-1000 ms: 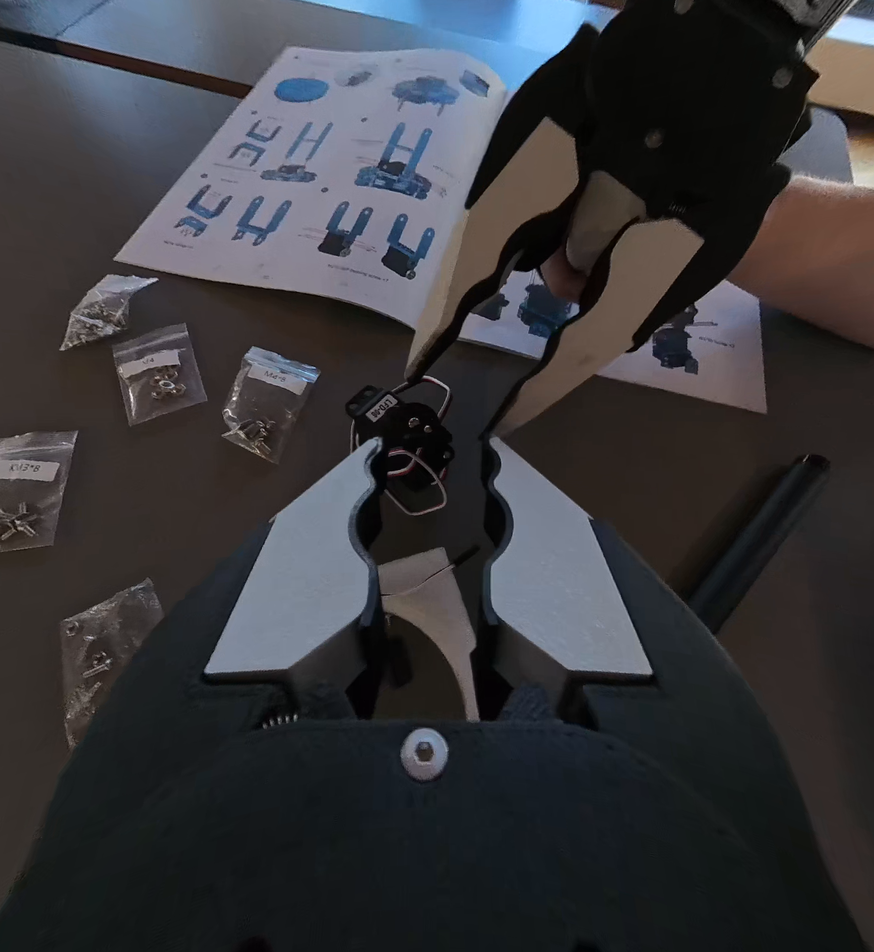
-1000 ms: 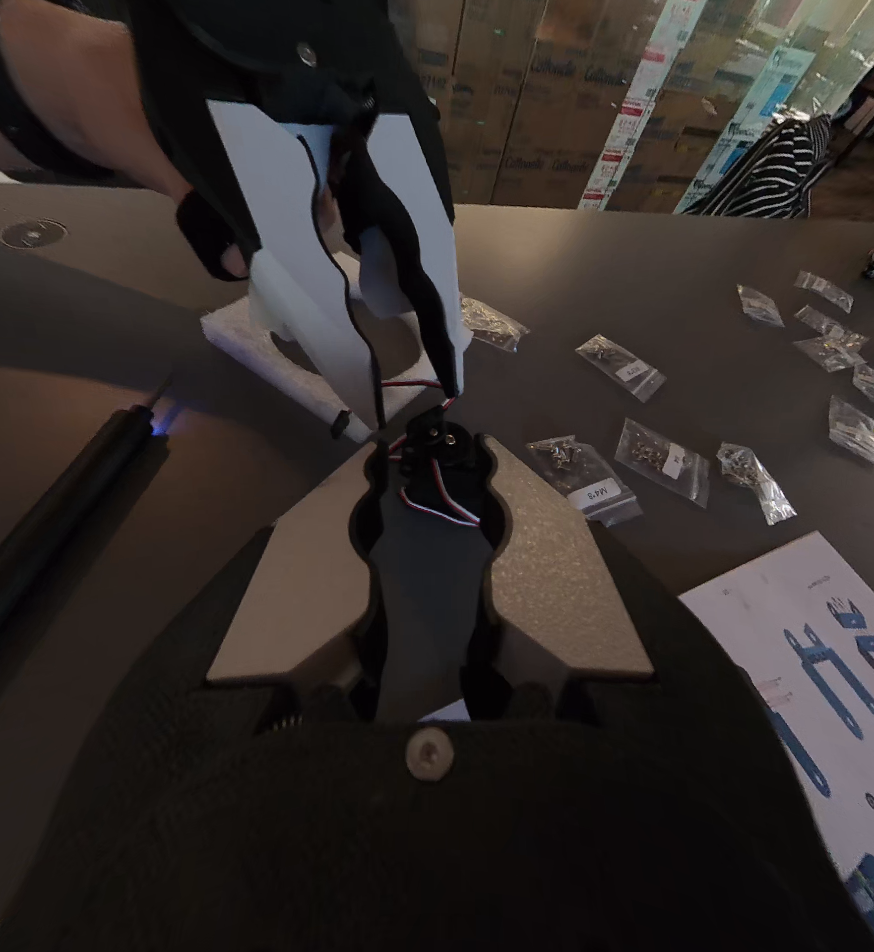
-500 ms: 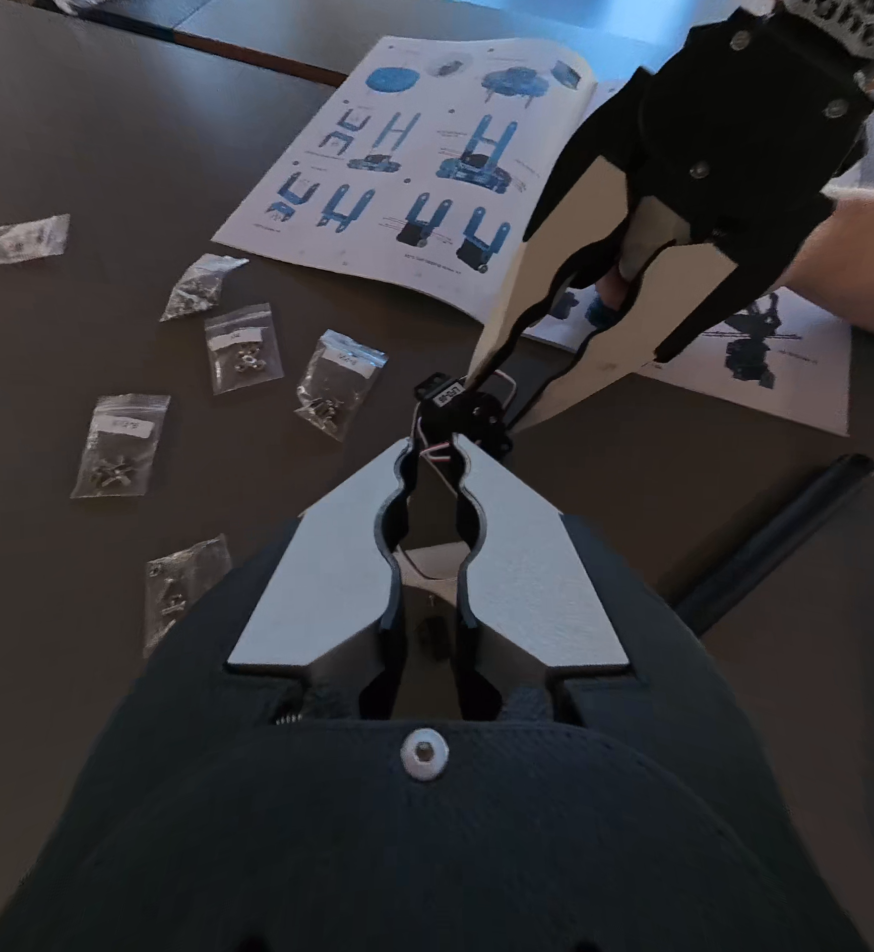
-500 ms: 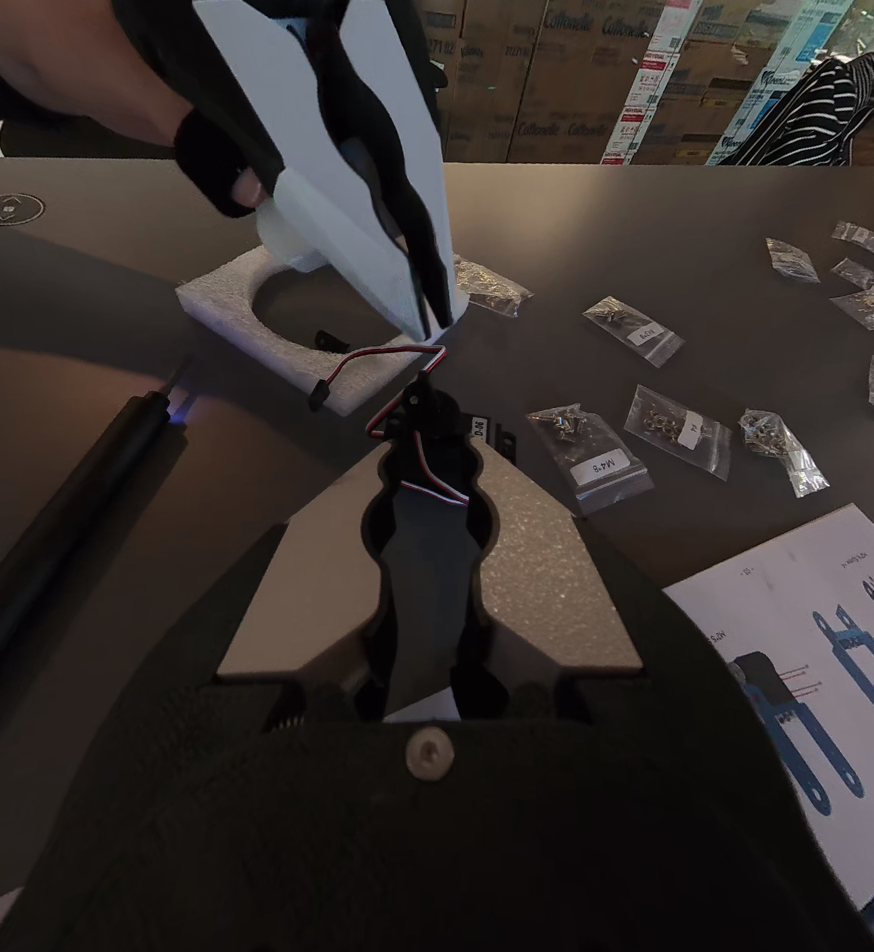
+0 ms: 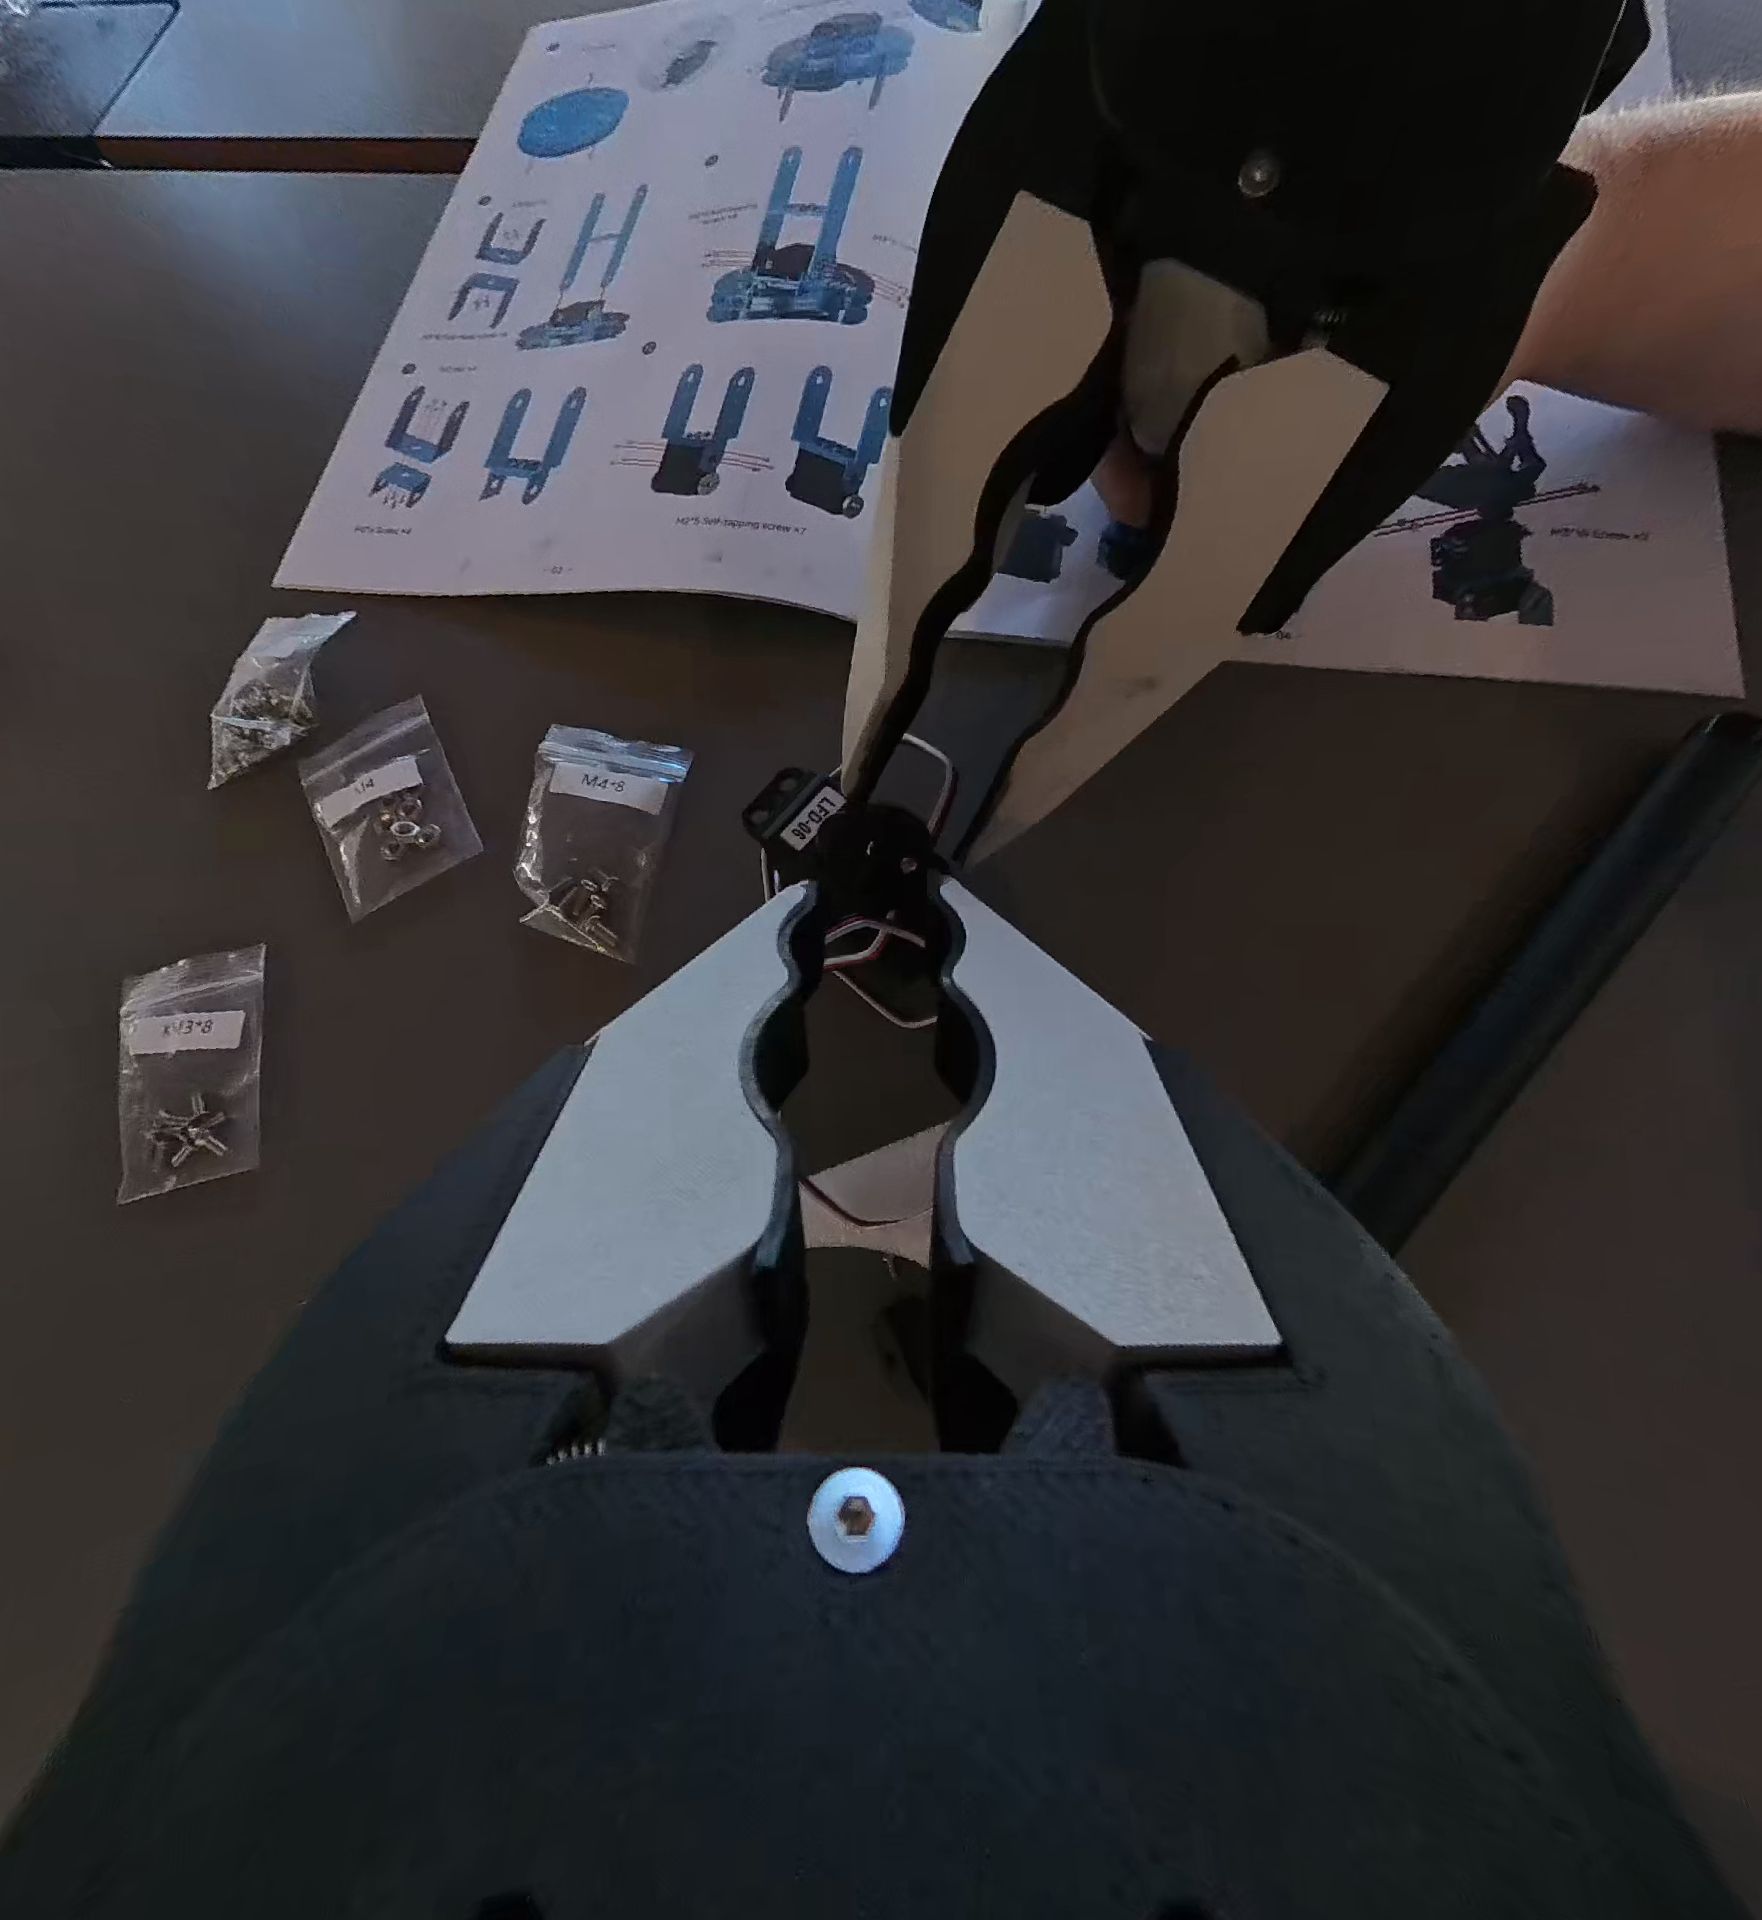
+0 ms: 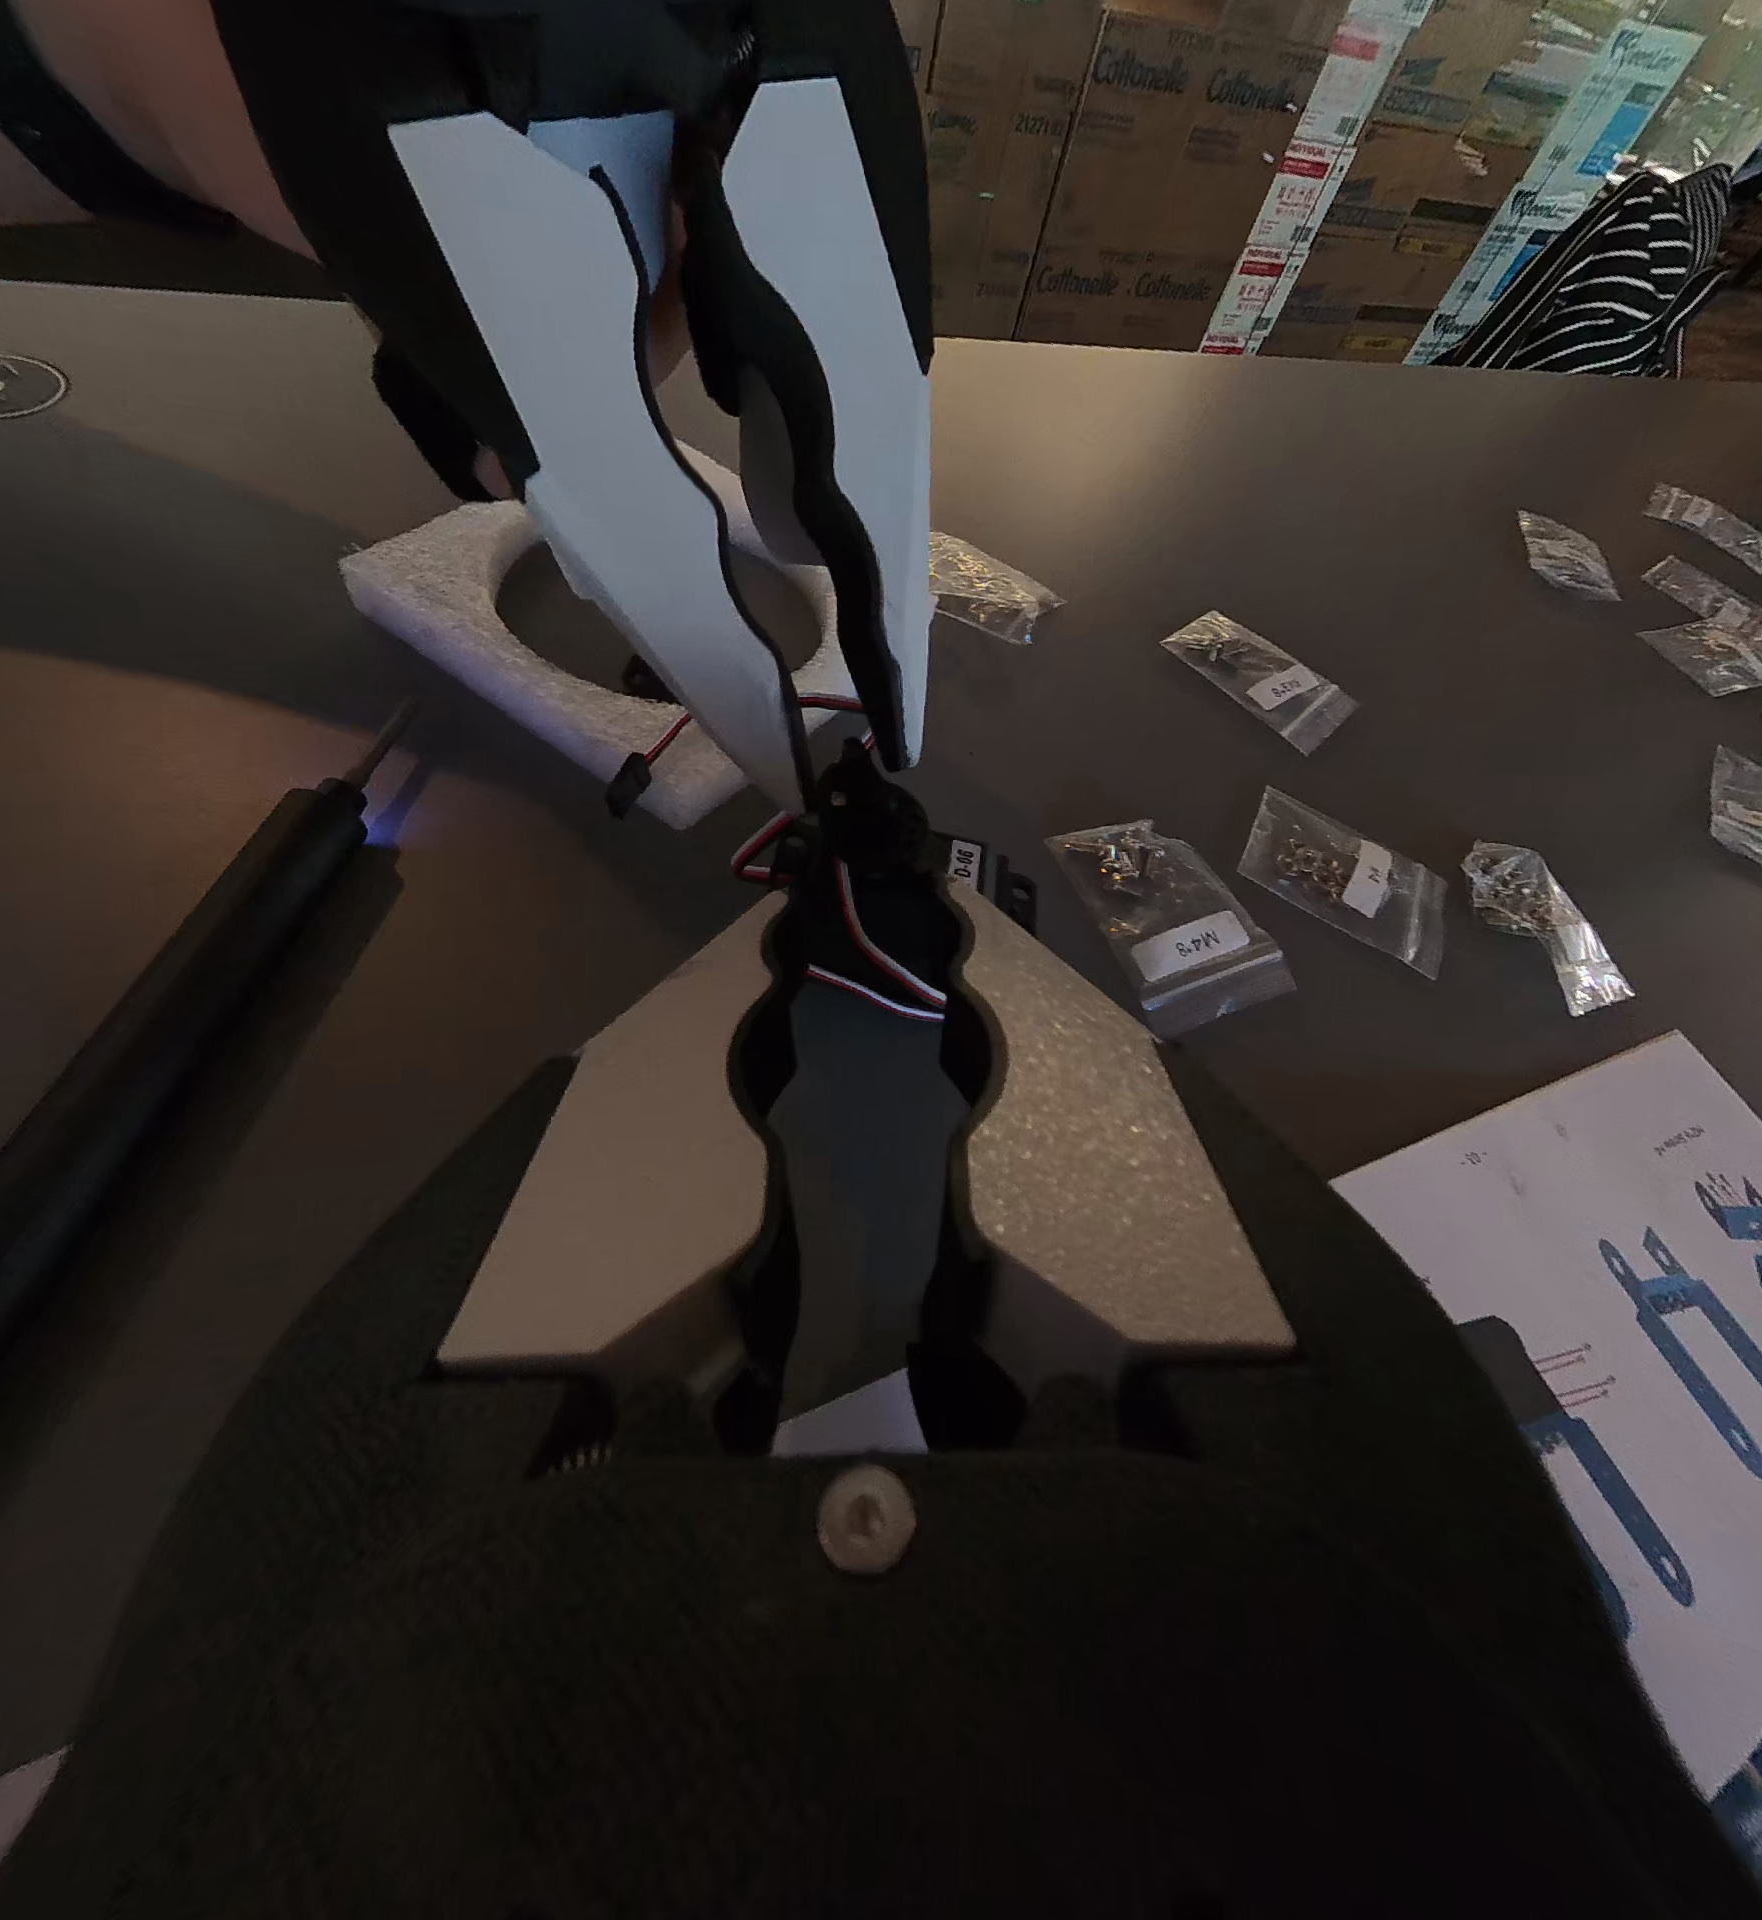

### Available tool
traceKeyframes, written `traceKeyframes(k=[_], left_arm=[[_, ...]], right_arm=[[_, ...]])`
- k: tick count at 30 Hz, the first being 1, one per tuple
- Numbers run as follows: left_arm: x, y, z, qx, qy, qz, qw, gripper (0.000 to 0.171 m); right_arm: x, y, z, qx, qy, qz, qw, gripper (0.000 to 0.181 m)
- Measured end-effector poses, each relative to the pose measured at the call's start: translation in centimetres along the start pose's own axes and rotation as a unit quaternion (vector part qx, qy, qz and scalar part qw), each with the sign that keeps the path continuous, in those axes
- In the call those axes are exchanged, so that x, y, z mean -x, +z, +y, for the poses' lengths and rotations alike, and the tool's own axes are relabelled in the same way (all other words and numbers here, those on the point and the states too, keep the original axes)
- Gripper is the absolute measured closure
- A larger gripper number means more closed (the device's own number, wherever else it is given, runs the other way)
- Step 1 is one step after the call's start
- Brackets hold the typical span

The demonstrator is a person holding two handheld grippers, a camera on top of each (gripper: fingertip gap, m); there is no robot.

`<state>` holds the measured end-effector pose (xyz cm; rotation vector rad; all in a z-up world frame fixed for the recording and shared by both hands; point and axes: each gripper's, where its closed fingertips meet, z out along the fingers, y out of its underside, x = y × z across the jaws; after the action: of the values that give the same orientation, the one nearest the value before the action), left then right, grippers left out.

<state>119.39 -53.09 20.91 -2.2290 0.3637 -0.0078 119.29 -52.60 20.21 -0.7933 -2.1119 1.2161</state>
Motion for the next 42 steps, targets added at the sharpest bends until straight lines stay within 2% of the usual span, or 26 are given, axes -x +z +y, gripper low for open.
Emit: traceKeyframes(k=[7,11,15,18,24,27,33,38,42], left_arm=[[0.4,-0.4,0.1,0.000,0.007,0.029,1.000,0.156],[0.3,-0.6,-0.4,-0.006,0.023,0.053,0.998,0.143],[0.2,-0.4,-0.6,-0.001,0.045,0.083,0.996,0.142],[0.5,0.0,-0.7,0.007,0.042,0.088,0.995,0.136],[0.0,0.8,-1.0,0.012,0.052,0.092,0.994,0.138],[0.1,0.4,-0.8,0.007,0.038,0.103,0.994,0.139],[0.1,-1.2,-1.3,-0.034,-0.007,0.186,0.982,0.144],[0.9,-1.1,-2.2,-0.058,-0.043,0.245,0.967,0.147],[1.2,-0.7,-1.7,-0.055,-0.045,0.260,0.963,0.150]], right_arm=[[-0.4,-0.2,0.3,0.004,-0.004,0.004,1.000,0.162],[-0.4,-0.3,0.3,0.003,-0.007,0.004,1.000,0.162],[-0.2,-0.4,0.1,-0.004,-0.007,-0.002,1.000,0.162],[0.4,-0.5,-0.4,-0.018,-0.001,-0.014,1.000,0.157],[0.3,-0.8,-0.5,-0.026,0.010,-0.012,1.000,0.157],[0.2,-1.0,-0.7,-0.032,0.016,-0.011,0.999,0.157],[0.2,-0.6,-1.2,-0.043,0.043,-0.004,0.998,0.152],[-0.2,-0.2,-1.3,-0.041,0.058,0.002,0.997,0.158],[-0.3,-0.4,-1.4,-0.051,0.066,0.002,0.997,0.159]])
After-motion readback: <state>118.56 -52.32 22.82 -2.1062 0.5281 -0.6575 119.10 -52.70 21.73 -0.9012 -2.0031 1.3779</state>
